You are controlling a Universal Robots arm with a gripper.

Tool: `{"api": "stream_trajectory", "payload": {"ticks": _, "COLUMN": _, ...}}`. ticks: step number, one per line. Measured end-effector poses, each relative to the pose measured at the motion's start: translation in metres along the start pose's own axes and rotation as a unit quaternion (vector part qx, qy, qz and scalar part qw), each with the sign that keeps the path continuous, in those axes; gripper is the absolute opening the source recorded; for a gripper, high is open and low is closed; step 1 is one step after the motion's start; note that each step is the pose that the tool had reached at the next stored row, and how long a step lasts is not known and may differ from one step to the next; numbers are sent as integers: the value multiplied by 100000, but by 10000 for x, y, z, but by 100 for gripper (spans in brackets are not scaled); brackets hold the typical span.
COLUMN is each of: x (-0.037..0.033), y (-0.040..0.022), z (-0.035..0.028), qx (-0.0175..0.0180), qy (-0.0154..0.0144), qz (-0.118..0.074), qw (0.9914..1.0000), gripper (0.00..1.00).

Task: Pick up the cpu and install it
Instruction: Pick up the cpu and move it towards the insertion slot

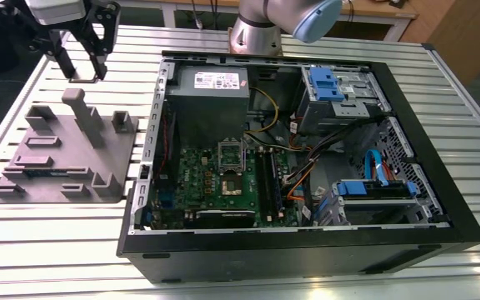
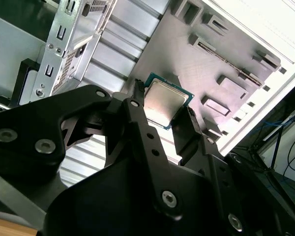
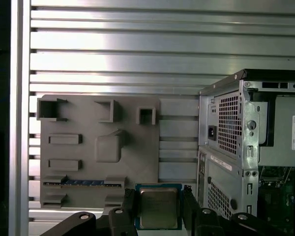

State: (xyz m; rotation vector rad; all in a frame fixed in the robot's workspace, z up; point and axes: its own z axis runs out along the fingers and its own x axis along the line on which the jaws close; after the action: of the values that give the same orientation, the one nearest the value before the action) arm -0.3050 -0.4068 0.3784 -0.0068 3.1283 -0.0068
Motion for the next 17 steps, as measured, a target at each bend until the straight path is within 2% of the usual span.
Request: {"api": "stream_trajectory", "payload": {"ticks": 17, "x": -43, "y": 0, "z": 1, "qx": 1, "qy": -1, "qz": 1, "qw": 100000, "gripper": 47}}
